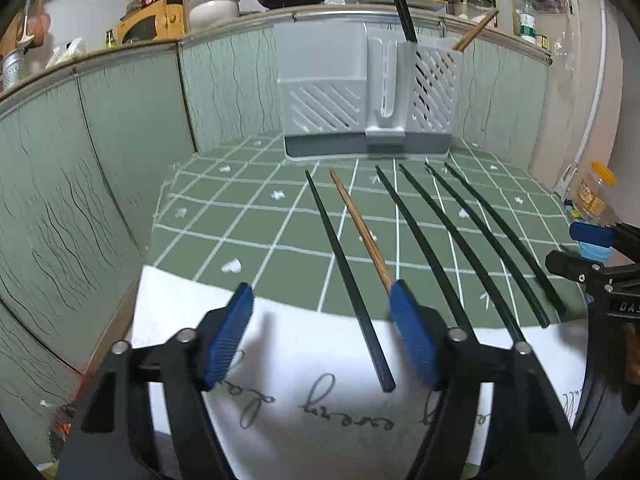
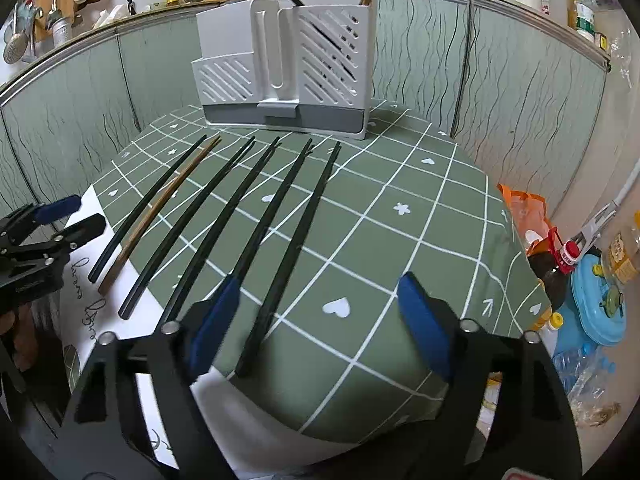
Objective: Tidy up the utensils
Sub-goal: 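Close the left tool on a black chopstick while the right tool closes on another black chopstick, then lift the black chopstick with the left tool while the right tool lifts its black chopstick toward the holder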
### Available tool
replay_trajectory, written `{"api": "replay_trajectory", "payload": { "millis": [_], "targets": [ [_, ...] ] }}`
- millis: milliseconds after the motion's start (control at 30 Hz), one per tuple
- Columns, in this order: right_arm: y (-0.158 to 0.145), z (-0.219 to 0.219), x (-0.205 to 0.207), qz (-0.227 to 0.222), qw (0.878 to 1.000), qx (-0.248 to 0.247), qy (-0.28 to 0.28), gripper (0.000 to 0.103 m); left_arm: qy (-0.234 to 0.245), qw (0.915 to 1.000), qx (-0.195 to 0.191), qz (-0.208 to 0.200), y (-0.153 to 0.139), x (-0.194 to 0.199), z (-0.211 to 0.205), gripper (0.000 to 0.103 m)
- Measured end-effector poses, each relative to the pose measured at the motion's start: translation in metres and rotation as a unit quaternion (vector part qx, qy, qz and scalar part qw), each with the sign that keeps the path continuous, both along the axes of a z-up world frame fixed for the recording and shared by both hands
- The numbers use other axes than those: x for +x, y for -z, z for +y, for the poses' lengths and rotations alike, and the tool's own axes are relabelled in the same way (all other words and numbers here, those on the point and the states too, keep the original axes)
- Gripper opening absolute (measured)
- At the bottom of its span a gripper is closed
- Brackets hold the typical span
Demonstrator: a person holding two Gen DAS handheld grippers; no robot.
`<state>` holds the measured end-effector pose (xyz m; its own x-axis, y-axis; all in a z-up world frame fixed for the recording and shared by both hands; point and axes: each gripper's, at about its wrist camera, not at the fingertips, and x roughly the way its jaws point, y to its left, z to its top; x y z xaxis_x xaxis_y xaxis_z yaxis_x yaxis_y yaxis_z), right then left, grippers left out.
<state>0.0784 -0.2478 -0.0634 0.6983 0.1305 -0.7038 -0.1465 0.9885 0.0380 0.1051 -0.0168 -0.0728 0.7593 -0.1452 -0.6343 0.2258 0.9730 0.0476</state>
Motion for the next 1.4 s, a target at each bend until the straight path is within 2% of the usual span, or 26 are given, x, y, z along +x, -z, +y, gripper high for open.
{"api": "replay_trajectory", "payload": {
  "millis": [167, 233, 367, 500, 700, 767, 900, 1133, 1400],
  "targets": [
    [0.006, 0.005, -0.002, 0.003, 1.000, 0.005, -0.002, 0.054, 0.011, 0.9998, 0.000, 0.018, 0.012, -0.001, -0.006, 0.049],
    [0.009, 0.006, -0.001, 0.008, 1.000, 0.010, -0.002, 0.042, 0.012, 0.9996, 0.001, 0.024, 0.016, 0.000, -0.009, 0.045],
    [0.014, 0.009, 0.000, 0.018, 1.000, 0.024, -0.003, 0.033, 0.009, 0.9998, 0.004, 0.019, 0.018, -0.001, -0.014, 0.039],
    [0.014, 0.014, -0.002, 0.014, 1.000, 0.018, -0.001, 0.025, 0.004, 0.9999, 0.004, 0.014, 0.019, -0.004, -0.018, 0.031],
    [0.015, 0.021, -0.006, 0.011, 1.000, 0.004, 0.014, 0.019, -0.016, 0.9997, -0.001, 0.016, 0.018, -0.007, -0.023, 0.025],
    [0.015, 0.023, -0.007, 0.010, 1.000, 0.002, 0.023, 0.018, -0.019, 0.9996, -0.004, 0.018, 0.018, -0.008, -0.026, 0.018],
    [0.015, 0.025, -0.009, 0.009, 0.999, 0.003, 0.037, 0.015, -0.029, 0.9994, 0.001, 0.018, 0.018, -0.009, -0.032, 0.012],
    [0.015, 0.027, -0.009, 0.009, 0.999, 0.004, 0.052, 0.006, -0.031, 0.9991, -0.008, 0.028, 0.015, -0.007, -0.031, 0.008],
    [0.014, 0.024, -0.010, 0.010, 0.999, 0.013, 0.051, 0.006, -0.033, 0.9987, -0.017, 0.035, 0.014, -0.006, -0.028, 0.008]
  ]
}}
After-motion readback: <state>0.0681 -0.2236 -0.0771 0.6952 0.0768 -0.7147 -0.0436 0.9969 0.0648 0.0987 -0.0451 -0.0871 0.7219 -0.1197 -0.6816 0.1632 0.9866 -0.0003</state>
